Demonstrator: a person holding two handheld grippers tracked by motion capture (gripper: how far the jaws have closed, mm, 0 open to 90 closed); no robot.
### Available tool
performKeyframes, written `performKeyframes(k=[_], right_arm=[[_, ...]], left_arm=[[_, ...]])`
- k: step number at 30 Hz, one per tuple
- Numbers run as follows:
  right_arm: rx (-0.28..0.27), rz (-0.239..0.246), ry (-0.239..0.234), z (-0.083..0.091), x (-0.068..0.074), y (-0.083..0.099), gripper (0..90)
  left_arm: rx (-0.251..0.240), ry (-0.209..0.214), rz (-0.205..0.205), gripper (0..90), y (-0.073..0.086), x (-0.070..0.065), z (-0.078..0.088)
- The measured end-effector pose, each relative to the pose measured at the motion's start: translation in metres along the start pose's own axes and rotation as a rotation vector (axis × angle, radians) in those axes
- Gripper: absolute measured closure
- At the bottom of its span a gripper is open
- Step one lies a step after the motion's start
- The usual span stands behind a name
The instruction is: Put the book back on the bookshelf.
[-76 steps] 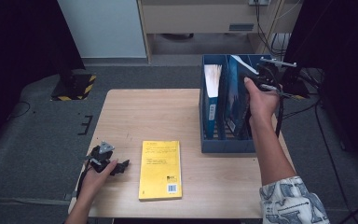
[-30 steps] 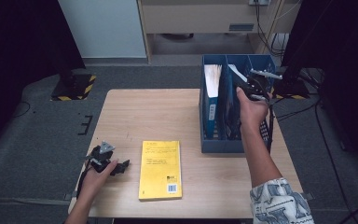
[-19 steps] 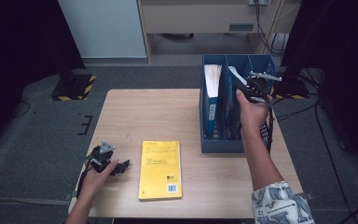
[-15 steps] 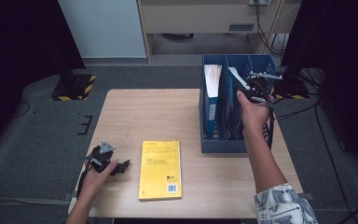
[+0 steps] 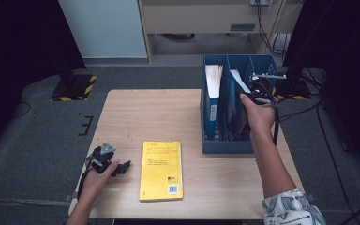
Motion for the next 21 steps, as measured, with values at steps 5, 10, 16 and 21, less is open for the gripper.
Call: performKeyframes(k=[5,10,16,21], right_arm=[[0.012,0.007,-0.01,0.0011,0.0007,0.0,69.7],[0.021,0.008,-0.015,0.0014,0.0004,-0.0006,69.7],[0.025,0.011,-0.015,0.002,0.0011,-0.0007,72.1],[0.002,0.01,0.0,0.0017,0.0,-0.0009,73.1]], left_arm=[[0.0,0.0,0.0,0.0,0.0,-0.0001,0.0],[0.0,0.001,0.0,0.0,0.0,-0.0002,0.0],[0.0,0.001,0.0,0.0,-0.0001,-0.0002,0.0],[0.0,0.001,0.0,0.0,-0.0001,-0.0003,-0.0001]])
Point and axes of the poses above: each handheld gripper's, and its own axes: z roughly backward along the jaws, y roughly out of its underside, x roughly to its left, the point moved 1 cm from there along -z, roughly forward along the jaws, and after that the axes turned 2 degrees about x, right-handed, at the moved point
